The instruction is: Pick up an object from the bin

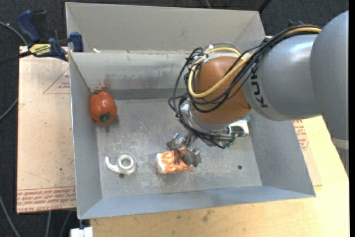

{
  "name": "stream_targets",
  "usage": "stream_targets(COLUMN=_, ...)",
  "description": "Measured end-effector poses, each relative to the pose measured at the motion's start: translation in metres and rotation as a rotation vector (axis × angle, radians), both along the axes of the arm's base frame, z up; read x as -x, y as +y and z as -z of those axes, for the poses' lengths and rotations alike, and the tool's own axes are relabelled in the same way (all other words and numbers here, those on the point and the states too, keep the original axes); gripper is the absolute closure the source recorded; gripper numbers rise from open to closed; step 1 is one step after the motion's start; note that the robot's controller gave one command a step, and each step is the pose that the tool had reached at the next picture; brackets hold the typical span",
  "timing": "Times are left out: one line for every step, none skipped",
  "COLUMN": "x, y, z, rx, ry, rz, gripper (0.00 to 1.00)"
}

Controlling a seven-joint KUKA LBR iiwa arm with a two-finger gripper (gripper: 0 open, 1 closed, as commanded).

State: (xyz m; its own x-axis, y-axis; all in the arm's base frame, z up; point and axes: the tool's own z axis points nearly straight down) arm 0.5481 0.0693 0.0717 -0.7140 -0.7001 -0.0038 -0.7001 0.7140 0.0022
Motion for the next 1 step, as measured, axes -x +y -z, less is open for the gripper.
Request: stream_targets(x=0.0000, y=0.0000, z=0.0000, rx=0.000, ry=0.000, rz=0.000, gripper=1.00)
